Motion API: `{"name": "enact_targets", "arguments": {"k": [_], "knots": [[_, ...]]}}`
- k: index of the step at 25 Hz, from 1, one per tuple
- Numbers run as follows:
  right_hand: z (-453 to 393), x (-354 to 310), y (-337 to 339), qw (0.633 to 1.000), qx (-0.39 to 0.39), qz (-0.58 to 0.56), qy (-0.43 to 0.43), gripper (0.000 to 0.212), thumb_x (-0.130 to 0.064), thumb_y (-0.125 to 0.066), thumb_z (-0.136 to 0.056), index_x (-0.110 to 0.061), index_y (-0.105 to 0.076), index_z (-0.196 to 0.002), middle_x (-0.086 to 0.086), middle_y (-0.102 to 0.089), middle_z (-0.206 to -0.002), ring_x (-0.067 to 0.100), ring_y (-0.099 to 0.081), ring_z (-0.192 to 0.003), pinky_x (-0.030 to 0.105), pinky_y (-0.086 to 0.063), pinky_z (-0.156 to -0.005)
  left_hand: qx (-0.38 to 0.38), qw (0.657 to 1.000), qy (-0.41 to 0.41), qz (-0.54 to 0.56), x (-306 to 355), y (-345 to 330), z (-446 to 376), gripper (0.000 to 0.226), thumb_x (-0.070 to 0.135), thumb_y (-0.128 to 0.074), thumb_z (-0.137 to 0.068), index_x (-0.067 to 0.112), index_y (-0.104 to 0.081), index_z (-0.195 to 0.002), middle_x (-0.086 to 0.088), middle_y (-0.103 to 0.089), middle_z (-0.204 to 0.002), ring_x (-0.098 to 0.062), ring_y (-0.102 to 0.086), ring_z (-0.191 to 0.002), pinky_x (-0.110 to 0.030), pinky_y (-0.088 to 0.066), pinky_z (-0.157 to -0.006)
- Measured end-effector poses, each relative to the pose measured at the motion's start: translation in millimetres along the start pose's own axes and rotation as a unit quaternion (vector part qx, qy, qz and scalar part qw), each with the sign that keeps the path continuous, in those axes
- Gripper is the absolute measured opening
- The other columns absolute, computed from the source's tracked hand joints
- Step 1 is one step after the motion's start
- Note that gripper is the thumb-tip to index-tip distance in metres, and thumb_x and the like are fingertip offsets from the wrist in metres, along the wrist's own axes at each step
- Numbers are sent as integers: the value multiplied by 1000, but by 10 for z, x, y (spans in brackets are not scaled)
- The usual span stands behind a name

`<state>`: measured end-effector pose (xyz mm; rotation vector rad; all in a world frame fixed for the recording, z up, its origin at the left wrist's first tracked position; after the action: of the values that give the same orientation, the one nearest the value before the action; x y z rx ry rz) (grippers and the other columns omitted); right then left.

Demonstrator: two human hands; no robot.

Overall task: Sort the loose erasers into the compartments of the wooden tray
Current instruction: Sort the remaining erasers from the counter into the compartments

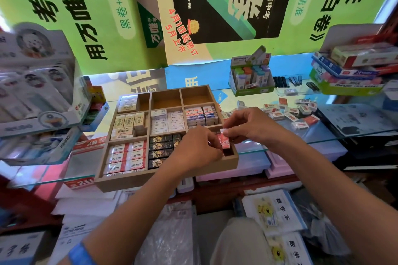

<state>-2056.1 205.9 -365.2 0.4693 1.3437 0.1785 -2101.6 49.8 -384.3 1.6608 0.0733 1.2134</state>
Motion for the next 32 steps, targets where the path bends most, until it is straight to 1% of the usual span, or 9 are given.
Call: {"name": "enact_targets", "arguments": {"k": [3,6,9,12,14,20,25,30,32], "knots": [[-26,-65,-38,988,-36,144,47,7,-13,-78,-83,-18,-74,-85,-4,-71,-84,7,-66,-76,17,-50,-61,43,993,-68,-88,-23,-32,61,19,29,-62,-81,22,-79,-85,5,-70,-90,-12,-60,-81,-36,-56,-74],[-60,-131,-52,965,-48,244,83,5,-18,-77,-84,-21,-75,-88,-9,-70,-88,1,-62,-77,12,-40,-60,53,978,-141,-147,-82,-66,179,31,33,-49,-90,20,-76,-95,3,-71,-90,-13,-54,-80,-30,-47,-75],[-89,-174,-124,917,-77,373,117,11,-17,-71,-86,-21,-77,-94,-10,-68,-94,6,-59,-84,20,-46,-68,40,969,-168,-178,-140,-83,235,37,42,-49,-95,21,-75,-109,7,-66,-114,-14,-47,-99,-25,-40,-84],[-88,-177,-184,874,-101,458,125,16,-19,-67,-87,-22,-77,-99,-3,-69,-103,16,-60,-95,37,-53,-84,30,968,-164,-189,-183,-81,214,36,46,-58,-91,23,-72,-116,8,-61,-123,-11,-41,-108,-21,-35,-88],[-100,-183,-175,873,-114,461,115,15,-20,-67,-89,-21,-77,-100,-3,-68,-107,16,-60,-98,36,-52,-87,28,967,-162,-194,-174,-86,220,38,45,-60,-90,23,-71,-119,8,-61,-124,-11,-42,-109,-23,-38,-91],[-231,-228,-232,869,-165,460,77,17,-17,-67,-90,-20,-77,-103,-5,-67,-102,13,-58,-94,25,-43,-76,34,961,-179,-210,-169,-90,237,46,47,-59,-91,20,-63,-129,7,-62,-131,-12,-44,-117,-24,-40,-97],[-281,-212,-153,889,-210,404,50,14,-20,-68,-91,-20,-77,-101,-10,-65,-96,11,-57,-95,28,-45,-83,26,955,-174,-239,-168,-114,245,54,49,-53,-94,19,-53,-139,6,-56,-140,-12,-39,-124,-25,-35,-101],[-320,-257,-246,869,-200,449,47,18,-19,-69,-90,-22,-77,-106,-10,-65,-97,10,-58,-96,29,-49,-88,24,954,-170,-244,-189,-114,234,56,52,-51,-94,19,-53,-140,5,-52,-143,-13,-37,-124,-27,-35,-102],[-320,-233,-189,881,-209,422,43,16,-19,-67,-91,-23,-77,-102,-10,-67,-97,10,-58,-96,29,-46,-88,18,941,-179,-286,-199,-146,226,65,58,-46,-93,19,-44,-145,3,-45,-147,-16,-36,-124,-30,-35,-104]]}}
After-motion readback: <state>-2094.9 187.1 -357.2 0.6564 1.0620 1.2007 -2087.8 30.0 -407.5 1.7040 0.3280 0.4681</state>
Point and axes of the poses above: each hand's wrist, its own z-axis away from the middle knuckle, its own y-axis out of the back of the hand, x = y × z, the point moved 3 cm from there along -z, towards the middle knuckle
